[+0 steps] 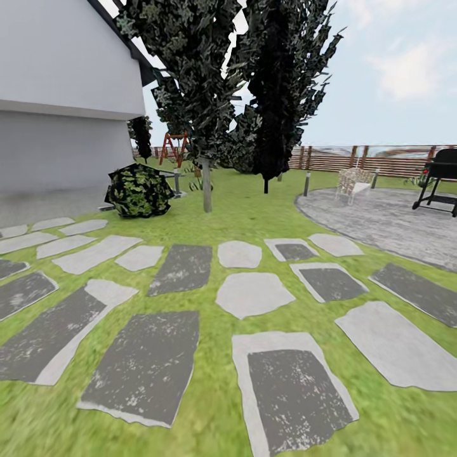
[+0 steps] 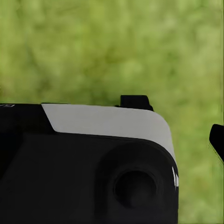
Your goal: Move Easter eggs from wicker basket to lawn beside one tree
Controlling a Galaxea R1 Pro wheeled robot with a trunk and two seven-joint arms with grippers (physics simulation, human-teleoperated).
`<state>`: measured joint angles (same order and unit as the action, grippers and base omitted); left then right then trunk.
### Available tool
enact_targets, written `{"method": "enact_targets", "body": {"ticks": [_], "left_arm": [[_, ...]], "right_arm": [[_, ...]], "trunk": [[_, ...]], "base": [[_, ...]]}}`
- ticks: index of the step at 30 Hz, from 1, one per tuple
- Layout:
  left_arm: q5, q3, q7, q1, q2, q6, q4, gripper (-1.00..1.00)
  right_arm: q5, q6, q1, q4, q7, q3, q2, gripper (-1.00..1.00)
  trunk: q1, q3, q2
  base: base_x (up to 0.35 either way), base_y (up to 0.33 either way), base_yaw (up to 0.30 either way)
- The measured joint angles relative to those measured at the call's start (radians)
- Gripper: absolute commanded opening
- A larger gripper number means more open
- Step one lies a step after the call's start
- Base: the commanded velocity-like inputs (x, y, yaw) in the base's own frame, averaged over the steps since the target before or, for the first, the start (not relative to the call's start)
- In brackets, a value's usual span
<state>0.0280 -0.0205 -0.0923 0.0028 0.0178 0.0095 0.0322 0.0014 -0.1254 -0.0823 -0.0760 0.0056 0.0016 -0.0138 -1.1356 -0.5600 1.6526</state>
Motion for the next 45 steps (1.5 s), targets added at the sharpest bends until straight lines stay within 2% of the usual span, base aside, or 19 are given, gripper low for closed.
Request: {"method": "enact_targets", "body": {"ticks": [10,45], "left_arm": [[0.0,0.001,0.009,0.0,-0.001,0.0,0.0,1.0],[-0.004,0.006,0.003,0.0,-0.005,0.0,0.0,1.0]], "right_arm": [[0.0,0.0,0.0,0.0,0.0,0.0,0.0,1.0],[0.0,-0.01,0.0,0.002,0.0,0.0,0.0,1.0]], "trunk": [[0.0,0.0,0.0],[0.0,0.0,0.0]], "base": [[0.327,-0.012,0.0],[0.305,-0.121,0.0]]}}
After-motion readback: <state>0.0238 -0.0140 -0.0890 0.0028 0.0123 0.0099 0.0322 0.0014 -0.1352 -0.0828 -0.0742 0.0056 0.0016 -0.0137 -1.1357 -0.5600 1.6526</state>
